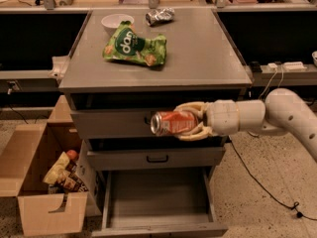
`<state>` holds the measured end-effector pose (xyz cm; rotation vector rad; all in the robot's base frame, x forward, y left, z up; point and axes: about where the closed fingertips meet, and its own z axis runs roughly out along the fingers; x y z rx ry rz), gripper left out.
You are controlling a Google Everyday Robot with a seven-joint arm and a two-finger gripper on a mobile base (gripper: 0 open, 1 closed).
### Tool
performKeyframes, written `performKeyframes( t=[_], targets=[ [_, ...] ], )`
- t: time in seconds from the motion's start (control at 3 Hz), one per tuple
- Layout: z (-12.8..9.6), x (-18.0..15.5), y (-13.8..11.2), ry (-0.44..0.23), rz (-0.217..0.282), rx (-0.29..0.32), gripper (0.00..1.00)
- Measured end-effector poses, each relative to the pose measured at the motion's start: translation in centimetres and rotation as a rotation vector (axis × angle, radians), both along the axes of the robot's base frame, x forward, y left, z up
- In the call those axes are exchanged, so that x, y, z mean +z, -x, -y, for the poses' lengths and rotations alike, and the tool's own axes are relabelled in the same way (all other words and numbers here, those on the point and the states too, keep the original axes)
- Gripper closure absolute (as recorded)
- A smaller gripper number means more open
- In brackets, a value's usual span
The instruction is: Pick coke can from bottom drawer and place on counter
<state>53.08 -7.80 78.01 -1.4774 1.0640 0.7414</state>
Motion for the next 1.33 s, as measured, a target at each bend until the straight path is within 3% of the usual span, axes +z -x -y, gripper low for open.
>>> performKeyframes(
  t=[0.33, 0.67, 1.0, 1.33],
  targets=[
    [4.0, 5.0, -2.6, 0.035, 0.014, -0.099, 1.00],
    [9.4, 7.5, -7.0, 0.096, -0.045, -0.254, 1.00],
    [9.4, 7.5, -7.0, 0.096, -0.045, -0.254, 1.00],
    [10.8, 9.1, -9.8, 0.102, -0.094, -0.303, 1.00]
  ],
)
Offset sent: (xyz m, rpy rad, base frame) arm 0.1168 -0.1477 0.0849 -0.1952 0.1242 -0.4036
